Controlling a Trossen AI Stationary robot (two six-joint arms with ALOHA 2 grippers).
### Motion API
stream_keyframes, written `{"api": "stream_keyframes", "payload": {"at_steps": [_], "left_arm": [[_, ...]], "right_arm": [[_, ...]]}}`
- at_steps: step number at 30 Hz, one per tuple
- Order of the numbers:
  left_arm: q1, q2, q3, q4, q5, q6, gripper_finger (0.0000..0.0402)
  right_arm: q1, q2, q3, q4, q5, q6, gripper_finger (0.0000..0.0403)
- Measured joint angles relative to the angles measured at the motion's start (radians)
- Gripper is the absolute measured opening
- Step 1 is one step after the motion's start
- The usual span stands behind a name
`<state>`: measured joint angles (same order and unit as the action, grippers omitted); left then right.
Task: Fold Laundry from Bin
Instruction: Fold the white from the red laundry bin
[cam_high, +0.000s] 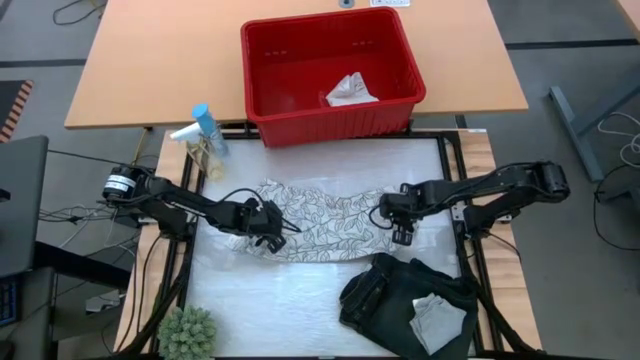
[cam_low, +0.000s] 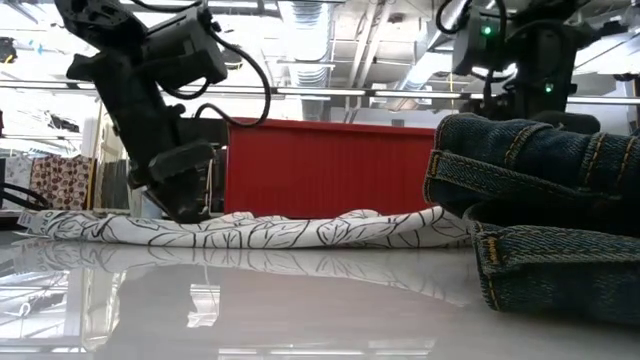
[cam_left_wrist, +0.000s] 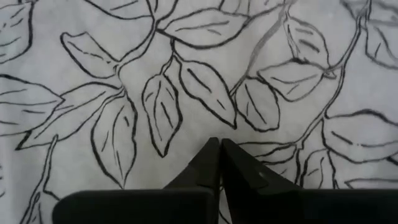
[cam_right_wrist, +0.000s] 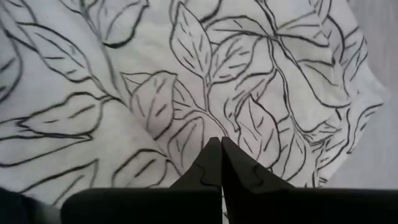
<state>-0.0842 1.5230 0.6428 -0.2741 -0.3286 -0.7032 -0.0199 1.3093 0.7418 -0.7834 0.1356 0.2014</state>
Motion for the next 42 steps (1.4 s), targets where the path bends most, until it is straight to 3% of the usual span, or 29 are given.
{"api": "stream_keyframes", "payload": {"at_steps": [12,22,30,35,42], "left_arm": [[0.054,-0.001,-0.05,0.044,0.003,-0.039,0.0],[0.136,-0.003,-0.049,-0.045,0.0,-0.108,0.0],[0.241,-0.002,-0.05,-0.072,-0.035,-0.21,0.0],[0.31,-0.004,-0.048,-0.095,-0.042,-0.234,0.0],[0.32,-0.053,0.015,-0.117,-0.102,-0.052,0.0]], "right_arm": [[-0.062,0.001,-0.073,0.036,-0.007,-0.014,0.0015],[-0.294,0.002,-0.076,0.096,-0.002,0.238,0.0015],[-0.407,-0.008,0.012,0.212,0.025,0.209,0.0026],[-0.341,-0.008,0.088,0.183,-0.127,0.172,0.0033],[-0.048,-0.008,0.088,0.161,-0.187,0.173,0.002]]}}
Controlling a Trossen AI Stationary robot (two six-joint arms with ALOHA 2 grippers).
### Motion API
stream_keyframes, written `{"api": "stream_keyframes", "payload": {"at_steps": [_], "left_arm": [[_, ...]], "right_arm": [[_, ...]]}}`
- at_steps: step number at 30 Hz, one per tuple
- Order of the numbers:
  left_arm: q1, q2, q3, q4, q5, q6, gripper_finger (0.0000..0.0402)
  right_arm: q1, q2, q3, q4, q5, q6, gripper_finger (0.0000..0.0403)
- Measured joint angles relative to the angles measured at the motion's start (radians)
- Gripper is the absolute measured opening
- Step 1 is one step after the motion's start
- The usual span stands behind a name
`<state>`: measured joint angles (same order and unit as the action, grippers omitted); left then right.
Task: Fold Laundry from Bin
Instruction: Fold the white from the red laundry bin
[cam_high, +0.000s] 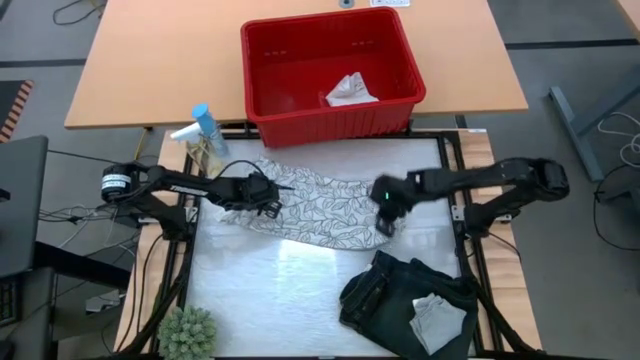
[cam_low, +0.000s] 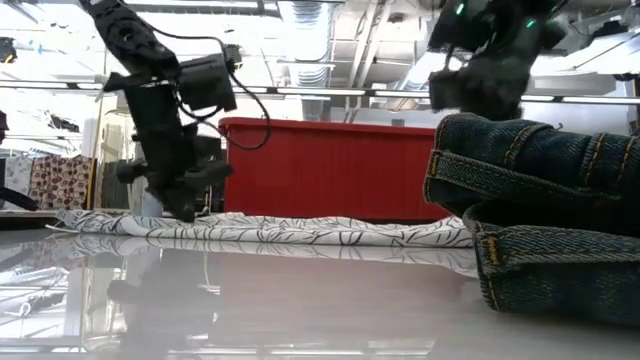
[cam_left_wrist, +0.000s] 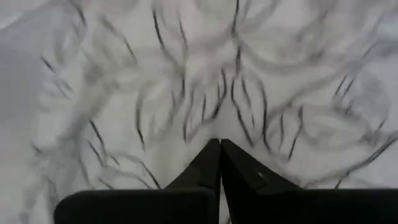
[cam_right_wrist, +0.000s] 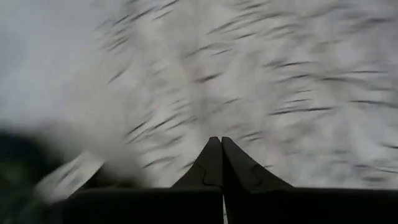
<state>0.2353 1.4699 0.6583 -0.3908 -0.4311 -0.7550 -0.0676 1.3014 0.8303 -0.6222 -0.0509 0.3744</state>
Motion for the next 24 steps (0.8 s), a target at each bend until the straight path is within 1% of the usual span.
{"api": "stream_keyframes", "payload": {"at_steps": [2,3,5,7,9,13,17,24], "left_arm": [[0.015,-0.018,0.029,0.015,-0.017,0.012,0.0],[0.022,-0.026,0.04,0.021,-0.004,0.01,0.0],[0.026,-0.041,0.052,0.064,0.061,0.015,0.0],[0.01,-0.051,0.059,0.187,0.152,0.071,0.0],[-0.011,-0.055,0.061,0.289,0.205,0.122,0.0],[-0.053,-0.017,0.061,0.4,0.21,0.183,0.0],[-0.082,0.051,0.061,0.475,0.247,0.191,0.0],[-0.106,0.195,0.062,0.503,0.26,0.188,0.0]], "right_arm": [[0.075,0.0,0.0,-0.006,0.02,0.032,0.0034],[0.108,0.0,0.0,-0.01,0.045,0.065,0.0044],[0.164,0.002,0.001,-0.017,0.088,0.128,0.0067],[0.207,0.01,0.0,-0.037,0.104,0.169,0.009],[0.239,0.026,0.001,-0.048,0.111,0.229,0.0114],[0.278,0.078,0.001,-0.1,0.133,0.333,0.0152],[0.299,0.131,0.0,-0.12,0.135,0.385,0.0166],[0.323,0.154,0.0,-0.171,0.137,0.385,0.0162]]}}
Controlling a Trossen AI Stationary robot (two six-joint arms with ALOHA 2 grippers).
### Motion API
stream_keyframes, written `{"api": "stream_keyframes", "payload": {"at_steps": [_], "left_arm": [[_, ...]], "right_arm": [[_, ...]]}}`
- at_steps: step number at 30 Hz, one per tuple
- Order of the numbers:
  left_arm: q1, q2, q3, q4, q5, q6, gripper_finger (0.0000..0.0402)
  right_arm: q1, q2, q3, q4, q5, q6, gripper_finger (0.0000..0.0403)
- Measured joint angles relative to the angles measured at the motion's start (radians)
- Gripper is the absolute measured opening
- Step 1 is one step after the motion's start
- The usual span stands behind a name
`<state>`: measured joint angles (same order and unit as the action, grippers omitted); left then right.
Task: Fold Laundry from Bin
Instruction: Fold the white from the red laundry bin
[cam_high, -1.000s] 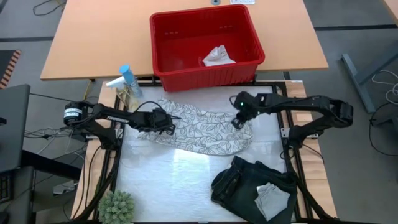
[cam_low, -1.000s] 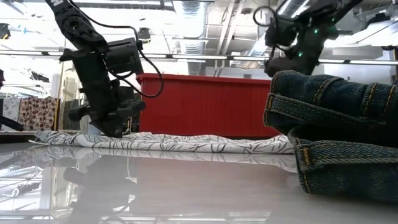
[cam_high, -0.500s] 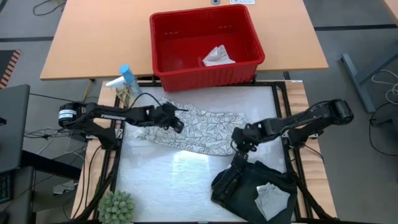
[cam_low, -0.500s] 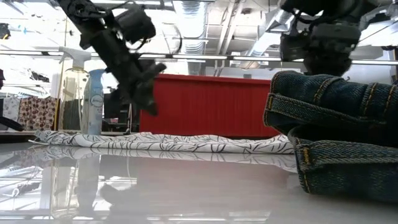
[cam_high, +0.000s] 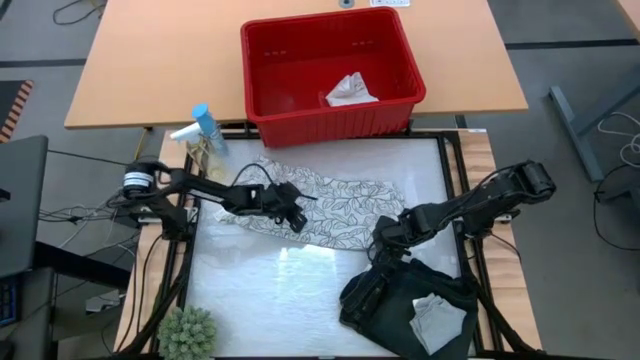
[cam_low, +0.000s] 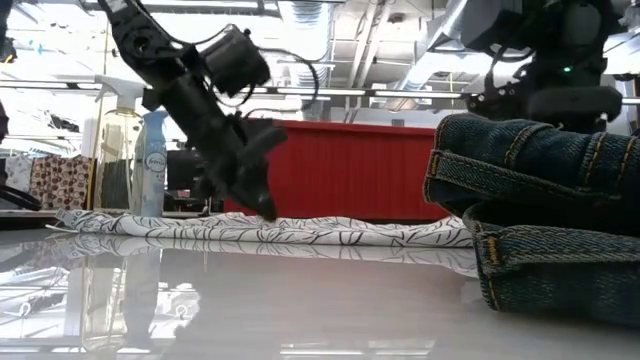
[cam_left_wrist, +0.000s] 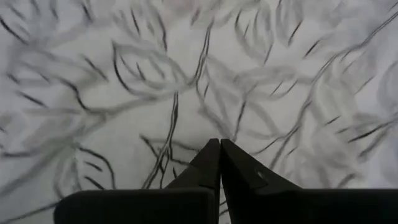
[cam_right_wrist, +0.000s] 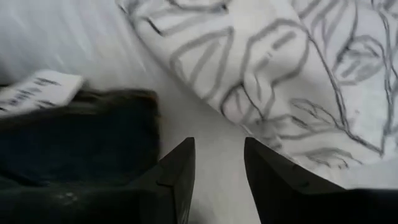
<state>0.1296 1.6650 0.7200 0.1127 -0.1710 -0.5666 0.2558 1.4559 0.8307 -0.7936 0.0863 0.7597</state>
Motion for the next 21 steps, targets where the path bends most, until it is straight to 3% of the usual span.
{"api": "stream_keyframes", "payload": {"at_steps": [12,15,19,21], "left_arm": [[0.006,0.113,0.005,0.056,0.029,0.02,0.0],[0.017,0.113,0.005,0.052,0.04,0.024,0.0],[0.027,0.114,0.005,0.047,0.047,0.025,0.0],[0.031,0.114,0.005,0.046,0.047,0.032,0.0]], "right_arm": [[-0.003,0.103,0.0,-0.017,0.031,-0.111,0.0168],[-0.003,0.141,0.004,-0.014,0.005,-0.111,0.0126],[-0.004,0.144,0.013,-0.038,-0.002,-0.105,0.0024],[-0.015,0.13,0.024,-0.111,0.001,-0.103,0.0018]]}}
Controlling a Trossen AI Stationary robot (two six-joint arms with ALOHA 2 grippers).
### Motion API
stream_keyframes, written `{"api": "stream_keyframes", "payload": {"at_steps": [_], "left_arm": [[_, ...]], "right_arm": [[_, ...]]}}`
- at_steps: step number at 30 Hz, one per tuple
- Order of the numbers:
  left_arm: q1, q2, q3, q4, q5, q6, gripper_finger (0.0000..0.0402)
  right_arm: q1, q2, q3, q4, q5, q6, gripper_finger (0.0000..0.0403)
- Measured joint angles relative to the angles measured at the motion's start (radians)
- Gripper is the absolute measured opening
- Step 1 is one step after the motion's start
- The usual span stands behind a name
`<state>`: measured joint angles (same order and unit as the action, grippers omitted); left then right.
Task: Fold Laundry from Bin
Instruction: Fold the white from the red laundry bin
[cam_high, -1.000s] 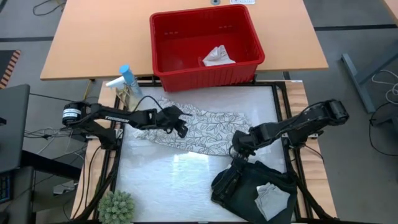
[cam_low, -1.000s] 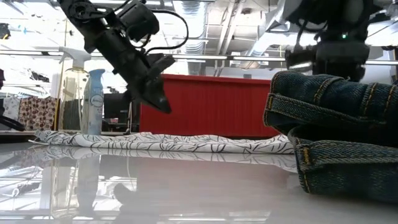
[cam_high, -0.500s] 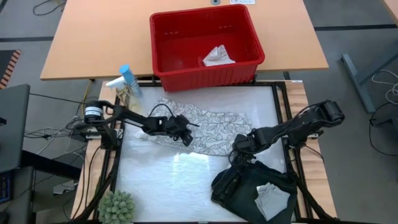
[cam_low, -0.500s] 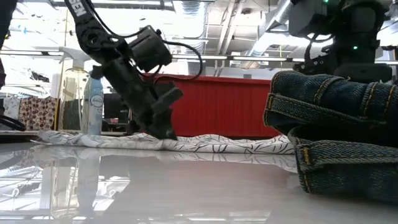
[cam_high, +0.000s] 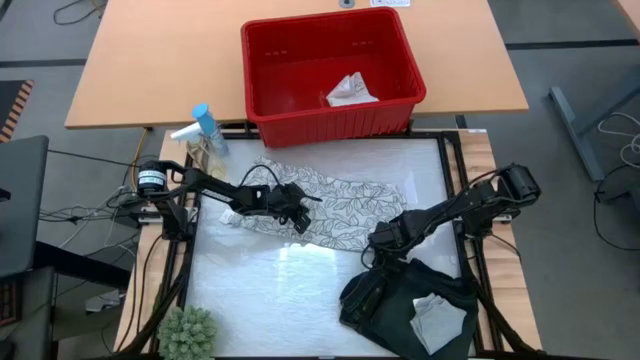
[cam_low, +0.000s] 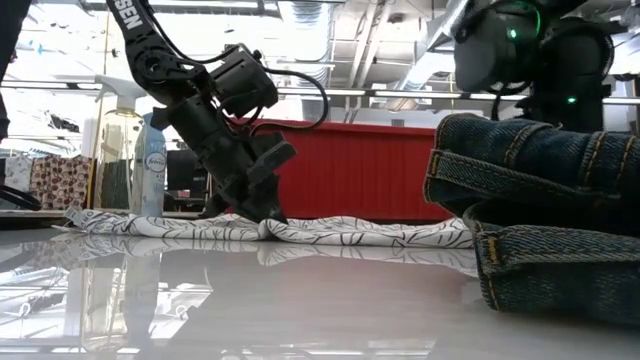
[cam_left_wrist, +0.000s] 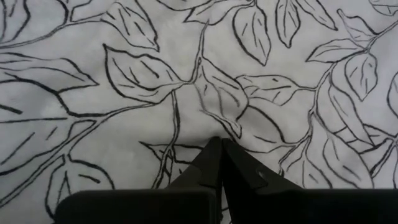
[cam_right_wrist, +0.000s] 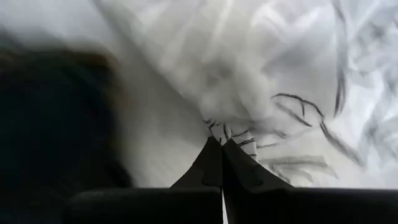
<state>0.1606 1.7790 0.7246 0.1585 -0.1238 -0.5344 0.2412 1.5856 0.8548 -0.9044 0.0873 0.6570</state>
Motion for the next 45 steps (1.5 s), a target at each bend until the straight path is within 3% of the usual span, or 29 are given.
{"api": "stream_keyframes", "payload": {"at_steps": [12,20,24,30,36,45], "left_arm": [[0.018,0.001,-0.001,-0.017,-0.003,0.017,0.0],[0.018,0.001,-0.001,-0.024,0.007,0.017,0.0],[0.018,0.001,-0.001,-0.024,0.008,0.017,0.0],[0.018,0.001,-0.001,-0.024,0.011,0.017,0.0],[0.018,0.001,-0.002,-0.02,0.012,0.016,0.0],[0.018,0.001,-0.002,-0.018,0.013,0.02,0.0]], "right_arm": [[-0.125,-0.153,0.115,-0.378,0.017,-0.082,0.0017],[-0.214,-0.167,0.116,-0.521,0.125,-0.063,0.0083],[-0.241,-0.175,0.116,-0.459,0.083,-0.133,0.0102],[-0.181,-0.249,0.116,-0.279,-0.125,-0.132,0.011],[-0.005,-0.295,0.117,-0.095,-0.084,-0.19,0.0111],[0.026,-0.068,0.116,-0.062,-0.059,-0.302,0.0116]]}}
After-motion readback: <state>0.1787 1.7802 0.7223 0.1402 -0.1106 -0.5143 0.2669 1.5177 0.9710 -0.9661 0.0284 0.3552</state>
